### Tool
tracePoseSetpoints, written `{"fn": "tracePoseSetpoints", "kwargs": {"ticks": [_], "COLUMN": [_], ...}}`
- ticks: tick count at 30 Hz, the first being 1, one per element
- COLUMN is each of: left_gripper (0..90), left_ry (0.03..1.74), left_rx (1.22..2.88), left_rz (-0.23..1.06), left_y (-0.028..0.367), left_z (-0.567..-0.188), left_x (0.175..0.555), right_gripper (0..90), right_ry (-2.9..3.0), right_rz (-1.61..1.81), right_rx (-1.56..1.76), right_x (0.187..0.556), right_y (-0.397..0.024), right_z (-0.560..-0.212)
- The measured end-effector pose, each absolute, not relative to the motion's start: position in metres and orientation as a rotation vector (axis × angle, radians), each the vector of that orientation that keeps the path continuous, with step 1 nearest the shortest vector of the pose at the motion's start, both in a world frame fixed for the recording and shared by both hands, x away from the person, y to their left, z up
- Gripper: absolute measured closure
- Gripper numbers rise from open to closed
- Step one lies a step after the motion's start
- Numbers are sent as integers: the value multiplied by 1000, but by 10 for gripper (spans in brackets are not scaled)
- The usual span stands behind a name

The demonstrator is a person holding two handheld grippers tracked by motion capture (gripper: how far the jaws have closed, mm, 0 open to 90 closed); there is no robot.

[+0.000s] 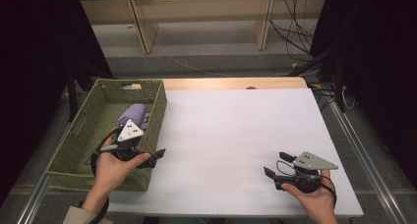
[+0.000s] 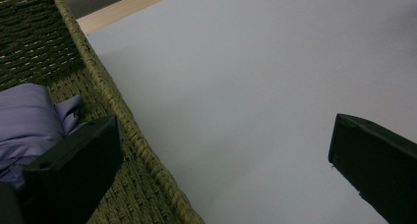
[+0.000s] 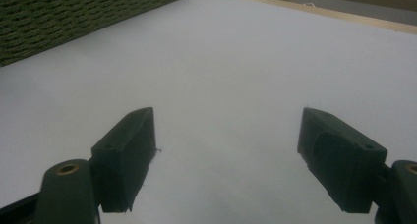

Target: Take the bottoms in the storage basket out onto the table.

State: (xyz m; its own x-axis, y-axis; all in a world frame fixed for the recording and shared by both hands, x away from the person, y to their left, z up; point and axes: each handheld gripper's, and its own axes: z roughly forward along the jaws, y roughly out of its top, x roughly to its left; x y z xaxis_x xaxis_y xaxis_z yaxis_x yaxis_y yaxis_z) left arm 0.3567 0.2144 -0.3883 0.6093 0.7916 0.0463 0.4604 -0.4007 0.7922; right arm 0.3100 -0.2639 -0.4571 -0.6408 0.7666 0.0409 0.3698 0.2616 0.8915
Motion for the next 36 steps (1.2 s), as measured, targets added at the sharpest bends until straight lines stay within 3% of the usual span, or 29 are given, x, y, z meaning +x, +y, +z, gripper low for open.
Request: {"fn": "tracePoseSetpoints", "kwargs": {"ticks": [20,36], "left_gripper": [0,0], "left_ry": [1018,1160], "left_rx": [2049,1993], "left_rz": [536,539], "left_y": [220,255], "left_z": [-379,-368], "left_x": [363,416], "right_gripper": [230,230], "right_ry": [2146,2156], "right_rz": [1329,1321], "right_rx": [1034,1046], "right_x": [311,312], "right_y": [-260,-258], "right_z": [-459,-460]}}
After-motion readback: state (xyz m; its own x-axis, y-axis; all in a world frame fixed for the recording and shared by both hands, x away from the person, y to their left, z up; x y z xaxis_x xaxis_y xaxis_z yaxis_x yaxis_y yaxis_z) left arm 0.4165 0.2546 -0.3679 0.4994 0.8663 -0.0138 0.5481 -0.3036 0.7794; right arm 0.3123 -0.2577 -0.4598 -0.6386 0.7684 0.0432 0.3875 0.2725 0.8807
